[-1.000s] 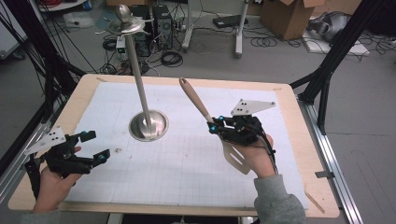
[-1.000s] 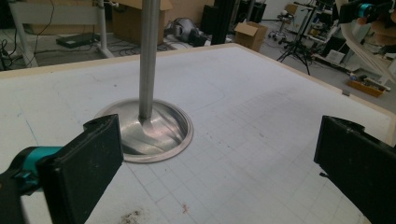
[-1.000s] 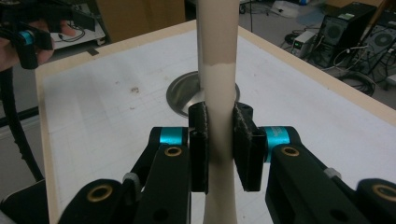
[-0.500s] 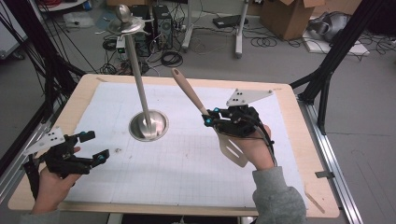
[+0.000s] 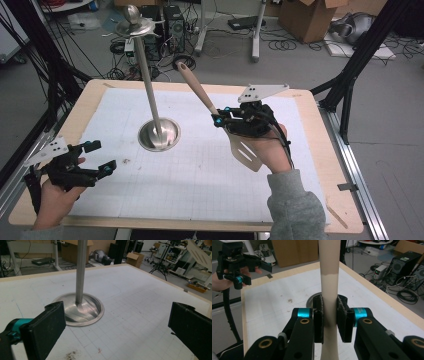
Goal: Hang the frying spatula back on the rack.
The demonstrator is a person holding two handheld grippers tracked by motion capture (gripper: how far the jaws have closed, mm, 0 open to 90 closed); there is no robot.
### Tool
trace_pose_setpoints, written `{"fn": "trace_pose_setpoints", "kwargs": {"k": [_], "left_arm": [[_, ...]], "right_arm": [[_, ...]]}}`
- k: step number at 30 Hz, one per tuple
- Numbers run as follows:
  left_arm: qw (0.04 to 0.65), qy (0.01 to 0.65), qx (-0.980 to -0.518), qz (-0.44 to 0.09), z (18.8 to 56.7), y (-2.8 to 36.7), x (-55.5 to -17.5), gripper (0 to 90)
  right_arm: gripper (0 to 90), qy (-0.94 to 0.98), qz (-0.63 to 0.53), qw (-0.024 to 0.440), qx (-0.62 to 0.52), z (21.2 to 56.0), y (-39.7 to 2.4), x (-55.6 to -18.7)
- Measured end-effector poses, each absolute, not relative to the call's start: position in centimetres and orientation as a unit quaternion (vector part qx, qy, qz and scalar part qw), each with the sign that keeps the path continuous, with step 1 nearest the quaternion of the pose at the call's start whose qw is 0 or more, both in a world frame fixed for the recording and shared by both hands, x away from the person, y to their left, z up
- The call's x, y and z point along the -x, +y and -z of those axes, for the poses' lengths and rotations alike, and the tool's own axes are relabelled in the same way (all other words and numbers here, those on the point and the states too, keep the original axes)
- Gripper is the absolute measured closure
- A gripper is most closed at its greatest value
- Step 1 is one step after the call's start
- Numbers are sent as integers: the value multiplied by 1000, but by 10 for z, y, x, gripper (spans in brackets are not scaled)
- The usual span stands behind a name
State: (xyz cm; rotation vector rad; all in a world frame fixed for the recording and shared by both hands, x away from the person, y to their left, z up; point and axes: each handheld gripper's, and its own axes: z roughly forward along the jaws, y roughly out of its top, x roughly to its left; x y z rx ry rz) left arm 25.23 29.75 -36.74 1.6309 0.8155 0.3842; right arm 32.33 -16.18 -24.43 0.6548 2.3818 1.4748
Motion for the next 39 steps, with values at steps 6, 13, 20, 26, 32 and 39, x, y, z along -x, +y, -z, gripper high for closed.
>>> {"fn": "trace_pose_setpoints", "kwargs": {"k": [6, 13, 20, 26, 32, 39], "left_arm": [[596, 353, -701, -165, 368, 299, -252, 18], [598, 355, -700, -164, 368, 300, -251, 18], [599, 355, -699, -163, 368, 301, -250, 18], [601, 356, -697, -163, 368, 301, -250, 18], [601, 356, -697, -162, 368, 302, -249, 18], [602, 358, -695, -163, 368, 303, -247, 18]], "right_arm": [[781, 823, -505, 129, -225, 238, -161, -327], [781, 825, -505, 122, -222, 231, -158, -331], [781, 826, -507, 117, -217, 225, -153, -336], [781, 825, -511, 113, -214, 220, -148, -341], [781, 823, -515, 108, -214, 217, -143, -345], [781, 819, -520, 105, -219, 211, -138, -350]]}}
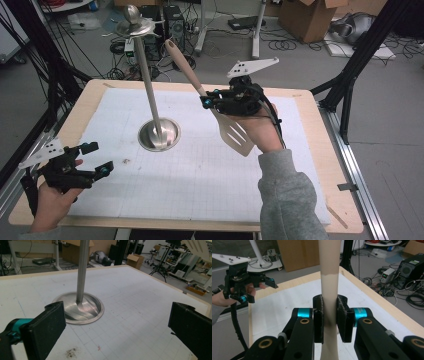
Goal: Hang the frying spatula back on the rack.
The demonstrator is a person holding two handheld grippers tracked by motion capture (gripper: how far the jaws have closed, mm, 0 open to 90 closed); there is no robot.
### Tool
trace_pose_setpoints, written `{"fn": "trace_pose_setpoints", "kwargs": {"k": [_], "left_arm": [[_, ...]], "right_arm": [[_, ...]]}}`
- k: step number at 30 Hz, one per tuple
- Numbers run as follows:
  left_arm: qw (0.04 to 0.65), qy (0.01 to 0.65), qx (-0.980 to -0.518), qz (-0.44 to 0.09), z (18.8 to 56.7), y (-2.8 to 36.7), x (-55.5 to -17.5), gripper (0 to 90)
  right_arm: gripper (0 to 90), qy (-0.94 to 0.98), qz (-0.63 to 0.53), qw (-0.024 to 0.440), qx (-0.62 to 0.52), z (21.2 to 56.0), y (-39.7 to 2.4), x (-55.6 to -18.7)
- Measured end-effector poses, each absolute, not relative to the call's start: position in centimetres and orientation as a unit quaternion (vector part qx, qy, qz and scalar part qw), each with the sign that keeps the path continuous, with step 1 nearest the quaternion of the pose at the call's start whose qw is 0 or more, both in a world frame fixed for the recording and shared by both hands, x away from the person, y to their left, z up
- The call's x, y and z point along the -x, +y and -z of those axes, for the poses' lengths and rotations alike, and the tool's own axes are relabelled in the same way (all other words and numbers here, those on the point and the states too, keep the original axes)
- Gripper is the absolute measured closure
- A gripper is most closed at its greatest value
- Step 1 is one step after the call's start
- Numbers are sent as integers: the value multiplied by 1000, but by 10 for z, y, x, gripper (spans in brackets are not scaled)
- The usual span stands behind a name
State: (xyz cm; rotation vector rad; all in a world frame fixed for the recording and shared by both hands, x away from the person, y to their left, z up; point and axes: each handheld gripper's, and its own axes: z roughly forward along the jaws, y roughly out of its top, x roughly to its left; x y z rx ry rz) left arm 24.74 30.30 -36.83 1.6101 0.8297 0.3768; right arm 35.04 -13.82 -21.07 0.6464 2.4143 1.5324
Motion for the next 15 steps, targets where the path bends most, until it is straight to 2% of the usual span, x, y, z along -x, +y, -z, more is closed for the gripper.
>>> {"fn": "trace_pose_setpoints", "kwargs": {"k": [15], "left_arm": [[602, 361, -693, -165, 369, 305, -243, 18]], "right_arm": [[781, 817, -520, 99, -227, 203, -126, -358]]}}
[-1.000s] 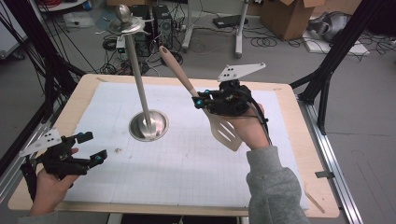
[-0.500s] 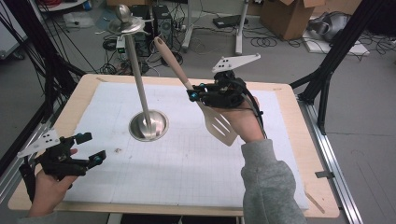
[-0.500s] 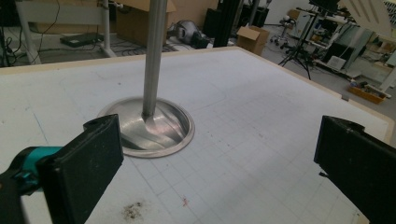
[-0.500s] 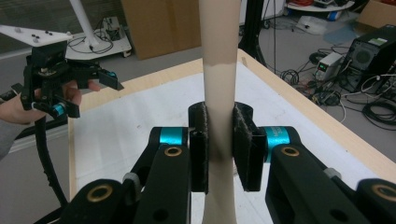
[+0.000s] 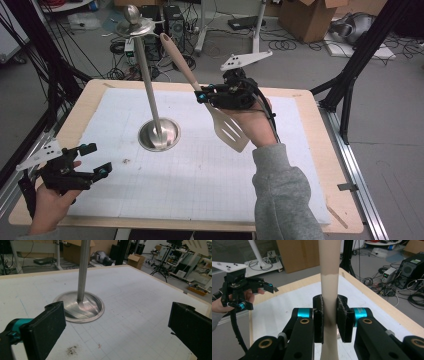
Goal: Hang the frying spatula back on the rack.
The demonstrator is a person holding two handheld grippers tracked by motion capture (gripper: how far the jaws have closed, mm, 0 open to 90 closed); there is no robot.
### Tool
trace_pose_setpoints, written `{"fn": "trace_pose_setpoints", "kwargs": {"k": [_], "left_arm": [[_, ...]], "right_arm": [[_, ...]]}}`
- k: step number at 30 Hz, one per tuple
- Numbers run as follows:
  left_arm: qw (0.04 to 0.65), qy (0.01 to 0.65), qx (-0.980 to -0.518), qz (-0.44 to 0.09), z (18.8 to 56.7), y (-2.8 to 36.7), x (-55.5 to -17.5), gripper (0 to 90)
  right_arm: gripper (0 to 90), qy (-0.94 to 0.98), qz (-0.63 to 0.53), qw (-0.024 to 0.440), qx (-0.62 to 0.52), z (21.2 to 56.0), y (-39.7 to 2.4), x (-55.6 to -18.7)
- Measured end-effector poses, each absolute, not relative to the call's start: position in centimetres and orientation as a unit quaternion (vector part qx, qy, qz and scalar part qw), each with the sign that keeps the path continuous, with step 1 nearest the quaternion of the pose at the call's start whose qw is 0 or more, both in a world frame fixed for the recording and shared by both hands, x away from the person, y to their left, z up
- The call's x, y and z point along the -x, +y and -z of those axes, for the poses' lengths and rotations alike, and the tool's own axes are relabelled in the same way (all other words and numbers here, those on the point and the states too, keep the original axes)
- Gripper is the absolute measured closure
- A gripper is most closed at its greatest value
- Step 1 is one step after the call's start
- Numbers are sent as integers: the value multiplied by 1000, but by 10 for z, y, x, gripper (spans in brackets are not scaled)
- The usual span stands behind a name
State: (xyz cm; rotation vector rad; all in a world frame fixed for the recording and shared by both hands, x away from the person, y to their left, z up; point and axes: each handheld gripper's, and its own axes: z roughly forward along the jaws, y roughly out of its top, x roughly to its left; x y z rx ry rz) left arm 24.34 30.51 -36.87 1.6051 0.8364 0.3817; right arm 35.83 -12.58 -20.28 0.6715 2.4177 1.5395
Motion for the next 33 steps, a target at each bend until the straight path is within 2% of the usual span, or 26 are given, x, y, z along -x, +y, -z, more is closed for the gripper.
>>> {"fn": "trace_pose_setpoints", "kwargs": {"k": [33], "left_arm": [[598, 370, -691, -168, 371, 311, -238, 18]], "right_arm": [[781, 817, -523, 72, -230, 203, -118, -371]]}}
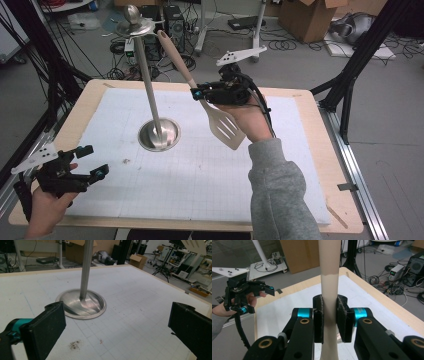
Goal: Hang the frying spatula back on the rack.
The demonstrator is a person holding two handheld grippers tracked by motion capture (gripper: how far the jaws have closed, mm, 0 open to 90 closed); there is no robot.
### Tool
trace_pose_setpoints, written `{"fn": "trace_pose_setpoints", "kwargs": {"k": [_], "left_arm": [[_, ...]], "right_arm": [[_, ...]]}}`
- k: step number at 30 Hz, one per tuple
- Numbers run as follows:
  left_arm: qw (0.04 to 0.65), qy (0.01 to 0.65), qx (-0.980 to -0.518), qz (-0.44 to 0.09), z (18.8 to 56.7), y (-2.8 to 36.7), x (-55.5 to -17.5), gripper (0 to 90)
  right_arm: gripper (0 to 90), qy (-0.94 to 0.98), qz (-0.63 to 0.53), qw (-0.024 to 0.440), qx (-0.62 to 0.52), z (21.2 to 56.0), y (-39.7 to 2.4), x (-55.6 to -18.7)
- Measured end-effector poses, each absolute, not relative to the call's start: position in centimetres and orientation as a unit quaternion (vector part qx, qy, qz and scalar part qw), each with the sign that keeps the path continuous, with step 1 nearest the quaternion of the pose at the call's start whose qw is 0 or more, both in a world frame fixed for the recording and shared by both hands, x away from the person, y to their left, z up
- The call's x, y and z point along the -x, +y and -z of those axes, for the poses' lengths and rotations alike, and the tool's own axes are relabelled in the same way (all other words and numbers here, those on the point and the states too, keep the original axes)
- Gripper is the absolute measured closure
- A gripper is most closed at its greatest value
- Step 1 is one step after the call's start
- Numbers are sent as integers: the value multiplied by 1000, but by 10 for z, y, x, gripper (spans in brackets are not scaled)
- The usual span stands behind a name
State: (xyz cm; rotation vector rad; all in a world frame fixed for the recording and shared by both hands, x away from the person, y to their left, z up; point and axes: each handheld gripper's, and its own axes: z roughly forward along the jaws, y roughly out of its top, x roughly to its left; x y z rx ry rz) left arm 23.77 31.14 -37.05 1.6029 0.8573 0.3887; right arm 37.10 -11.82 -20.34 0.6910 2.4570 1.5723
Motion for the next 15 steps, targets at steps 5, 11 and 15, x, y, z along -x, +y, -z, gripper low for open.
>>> {"fn": "trace_pose_setpoints", "kwargs": {"k": [5, 11, 15], "left_arm": [[598, 369, -691, -168, 371, 312, -237, 18], [597, 370, -691, -169, 371, 313, -237, 18], [597, 371, -691, -169, 371, 313, -237, 18]], "right_arm": [[781, 817, -523, 71, -231, 204, -117, -372], [781, 818, -522, 69, -233, 205, -116, -375], [781, 818, -522, 66, -233, 206, -115, -375]]}}
